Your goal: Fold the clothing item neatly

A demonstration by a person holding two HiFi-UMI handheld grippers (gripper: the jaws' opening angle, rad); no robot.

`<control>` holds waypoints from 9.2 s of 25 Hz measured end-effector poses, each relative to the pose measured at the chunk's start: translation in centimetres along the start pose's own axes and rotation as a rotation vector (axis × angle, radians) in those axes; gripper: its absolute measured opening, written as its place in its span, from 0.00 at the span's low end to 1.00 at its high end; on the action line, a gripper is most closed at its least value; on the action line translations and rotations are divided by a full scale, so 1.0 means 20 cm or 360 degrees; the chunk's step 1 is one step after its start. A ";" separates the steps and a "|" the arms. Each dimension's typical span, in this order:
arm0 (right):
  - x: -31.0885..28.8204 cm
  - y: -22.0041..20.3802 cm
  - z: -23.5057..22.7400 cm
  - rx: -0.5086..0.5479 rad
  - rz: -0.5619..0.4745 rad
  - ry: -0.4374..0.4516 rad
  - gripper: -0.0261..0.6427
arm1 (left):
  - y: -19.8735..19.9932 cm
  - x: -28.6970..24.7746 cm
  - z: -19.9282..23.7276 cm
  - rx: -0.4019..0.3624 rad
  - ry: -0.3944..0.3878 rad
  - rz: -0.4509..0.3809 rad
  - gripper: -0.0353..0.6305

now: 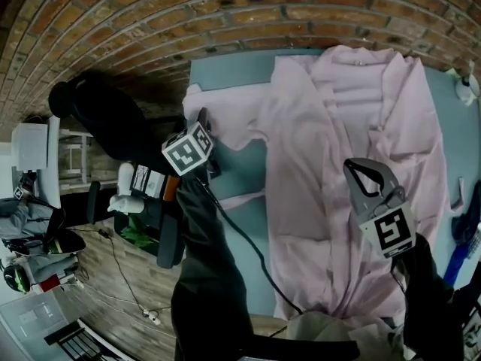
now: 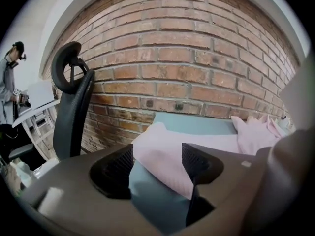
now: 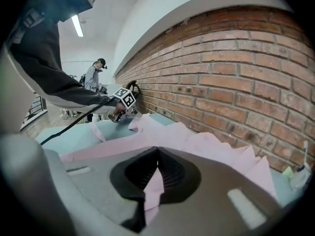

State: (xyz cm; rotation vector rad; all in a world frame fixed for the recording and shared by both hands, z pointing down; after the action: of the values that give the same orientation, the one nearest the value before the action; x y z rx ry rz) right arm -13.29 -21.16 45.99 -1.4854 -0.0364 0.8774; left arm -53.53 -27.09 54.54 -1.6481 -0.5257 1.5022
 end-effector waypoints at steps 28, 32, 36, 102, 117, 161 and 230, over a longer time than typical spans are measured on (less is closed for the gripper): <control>0.46 -0.21 -0.14 -0.0147 0.0109 -0.0241 0.04 | 0.25 0.75 -0.71 -0.0067 -0.0312 -0.0637 0.14; 0.56 -0.29 -0.16 -0.0257 0.0130 -0.0309 0.04 | 0.18 0.87 -1.05 -0.0036 -0.0443 -0.0655 0.14; 0.68 -0.38 -0.19 -0.0292 0.0145 -0.0379 0.04 | 0.12 0.94 -1.42 -0.0127 -0.0600 -0.0642 0.14; 2.21 -1.96 0.87 -0.1454 0.0122 -0.0601 0.30 | -2.35 2.24 -0.81 0.0577 -0.0813 0.0044 0.73; 2.54 -1.57 0.85 -0.1369 0.0322 -0.0447 0.07 | -2.23 2.62 -0.82 0.0304 -0.1072 0.0280 0.08; 1.82 -1.34 -0.53 -0.1351 0.0402 -0.0618 0.24 | -1.24 1.66 -0.70 0.0512 -0.0455 0.0423 0.71; 1.24 -0.60 -1.03 -0.0429 0.0253 -0.0510 0.06 | -0.22 1.20 -0.83 0.0165 -0.0529 -0.0069 0.16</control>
State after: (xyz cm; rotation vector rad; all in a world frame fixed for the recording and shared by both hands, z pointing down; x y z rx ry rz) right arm 20.68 -23.53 41.37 -1.5970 -0.2861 1.2734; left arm -31.90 -11.06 42.55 -1.3058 -0.6456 1.7518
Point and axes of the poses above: the fingertips, and each gripper's own axes: x backward along the fingers, z to its left, y out of its top, the point moved 4 cm from there along x, backward along the fingers, and after that the axes turned 3 degrees about -y, right-handed, at the moved point
